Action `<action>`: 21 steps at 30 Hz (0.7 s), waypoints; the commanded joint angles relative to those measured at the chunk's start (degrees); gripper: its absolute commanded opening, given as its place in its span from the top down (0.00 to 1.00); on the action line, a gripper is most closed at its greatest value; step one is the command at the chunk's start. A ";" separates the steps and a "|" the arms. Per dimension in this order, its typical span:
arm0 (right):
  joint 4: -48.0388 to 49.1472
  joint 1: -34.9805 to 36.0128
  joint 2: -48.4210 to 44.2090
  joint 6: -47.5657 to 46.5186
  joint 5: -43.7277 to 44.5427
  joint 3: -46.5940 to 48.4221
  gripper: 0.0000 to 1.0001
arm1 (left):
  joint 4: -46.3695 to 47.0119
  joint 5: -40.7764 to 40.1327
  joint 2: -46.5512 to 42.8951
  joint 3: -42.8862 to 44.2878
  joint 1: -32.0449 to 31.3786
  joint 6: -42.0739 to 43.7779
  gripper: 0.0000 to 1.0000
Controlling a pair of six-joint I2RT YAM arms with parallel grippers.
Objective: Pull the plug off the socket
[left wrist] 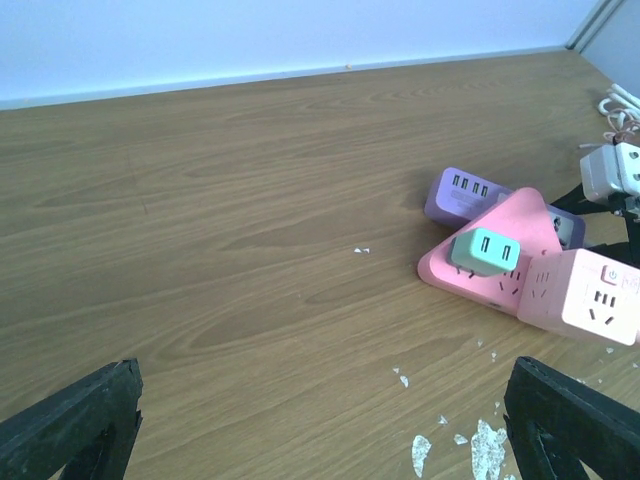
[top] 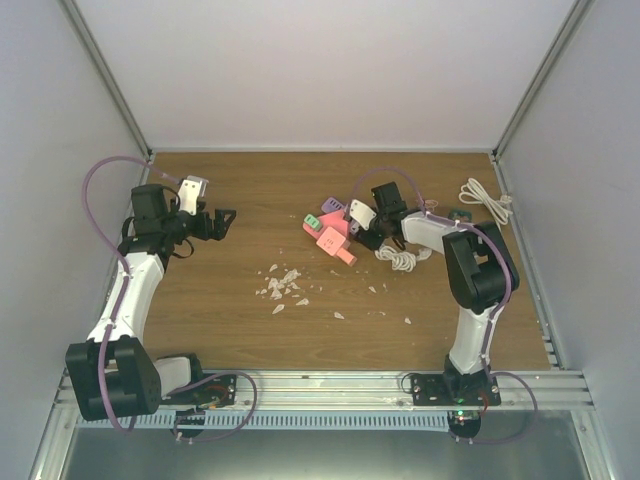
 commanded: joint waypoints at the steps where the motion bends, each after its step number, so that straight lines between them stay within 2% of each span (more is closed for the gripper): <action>1: 0.18 1.75 0.59 0.31 -3.73 0.36 0.54 | 1.96 -0.11 -1.01 -0.29 -0.34 1.74 0.01; 10: -1.47 5.88 -2.24 1.15 -8.03 -3.25 0.65 | 0.56 1.56 -1.91 -1.39 -0.39 6.04 0.01; 13: -2.31 7.69 -3.32 2.03 -9.48 -4.41 0.65 | -0.86 3.59 -2.06 -1.81 -0.40 9.13 0.01; 21: -4.14 11.88 -7.62 0.63 -14.75 -8.24 0.66 | -10.27 17.29 -4.77 -3.15 -0.56 27.98 0.01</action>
